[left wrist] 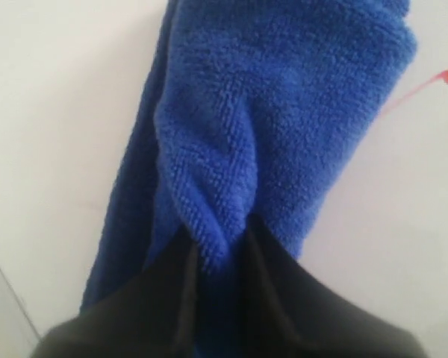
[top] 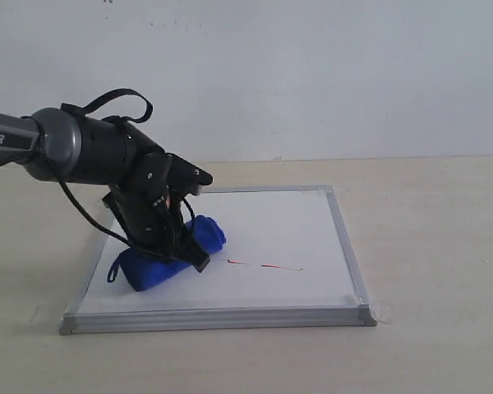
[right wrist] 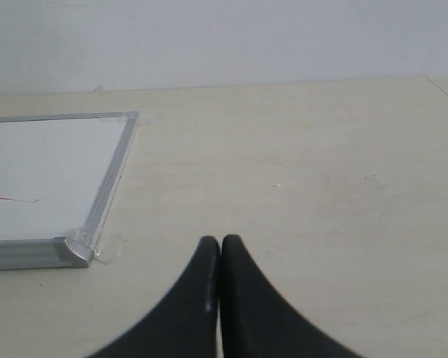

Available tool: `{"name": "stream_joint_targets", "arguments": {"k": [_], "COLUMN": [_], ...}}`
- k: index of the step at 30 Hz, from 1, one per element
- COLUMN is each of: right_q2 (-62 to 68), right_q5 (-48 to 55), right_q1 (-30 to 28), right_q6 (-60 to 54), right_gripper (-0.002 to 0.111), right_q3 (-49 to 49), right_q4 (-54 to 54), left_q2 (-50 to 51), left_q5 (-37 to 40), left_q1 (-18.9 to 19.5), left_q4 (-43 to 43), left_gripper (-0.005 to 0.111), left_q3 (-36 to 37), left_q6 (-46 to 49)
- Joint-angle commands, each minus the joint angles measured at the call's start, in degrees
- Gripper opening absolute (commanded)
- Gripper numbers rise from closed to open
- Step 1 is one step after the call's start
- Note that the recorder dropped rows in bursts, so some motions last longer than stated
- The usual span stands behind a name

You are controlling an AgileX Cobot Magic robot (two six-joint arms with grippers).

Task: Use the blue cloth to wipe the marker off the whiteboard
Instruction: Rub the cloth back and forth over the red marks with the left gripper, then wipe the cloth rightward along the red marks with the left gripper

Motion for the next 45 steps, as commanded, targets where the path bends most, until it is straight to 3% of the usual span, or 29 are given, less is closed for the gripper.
{"name": "stream_joint_targets", "arguments": {"k": [1, 4, 8, 11, 16, 23, 27, 31, 35, 39, 45], "right_q2": [-0.3, -0.3, -0.3, -0.3, -0.3, -0.3, -0.3, -0.3, -0.3, -0.3, -0.3], "right_q5": [-0.5, -0.5, -0.5, -0.5, -0.5, -0.5, -0.5, -0.5, -0.5, -0.5, -0.3], "right_q1": [-0.5, -0.5, -0.5, -0.5, -0.5, -0.5, -0.5, -0.5, -0.5, -0.5, -0.5], "right_q6": [0.0, 0.0, 0.0, 0.0, 0.0, 0.0, 0.0, 0.0, 0.0, 0.0, 0.0], "right_gripper": [0.000, 0.000, 0.000, 0.000, 0.000, 0.000, 0.000, 0.000, 0.000, 0.000, 0.000], "right_q3": [0.0, 0.0, 0.0, 0.0, 0.0, 0.0, 0.0, 0.0, 0.0, 0.0, 0.0], "right_q4": [-0.5, -0.5, -0.5, -0.5, -0.5, -0.5, -0.5, -0.5, -0.5, -0.5, -0.5], "left_q2": [1.4, 1.4, 1.4, 1.4, 1.4, 1.4, 1.4, 1.4, 1.4, 1.4, 1.4], "left_q5": [-1.6, -1.5, 1.0, 0.6, -0.6, -2.1, -2.1, -1.2, 0.1, -2.0, -5.6], "left_q1": [2.1, 6.5, 10.2, 9.3, 4.4, -1.8, -0.6, 4.2, 6.1, 1.2, -8.4], "left_q4": [4.8, 7.5, 2.9, -2.7, -10.4, -11.0, -6.4, -0.1, -2.7, -7.8, -7.9], "left_gripper": [0.004, 0.004, 0.004, 0.004, 0.004, 0.004, 0.004, 0.004, 0.004, 0.004, 0.004], "left_q3": [0.6, 0.6, 0.6, 0.6, 0.6, 0.6, 0.6, 0.6, 0.6, 0.6, 0.6], "left_q6": [-8.5, -14.7, -14.8, -11.3, -4.5, -4.4, -5.1, -15.6, -16.5, -11.1, -9.3]}}
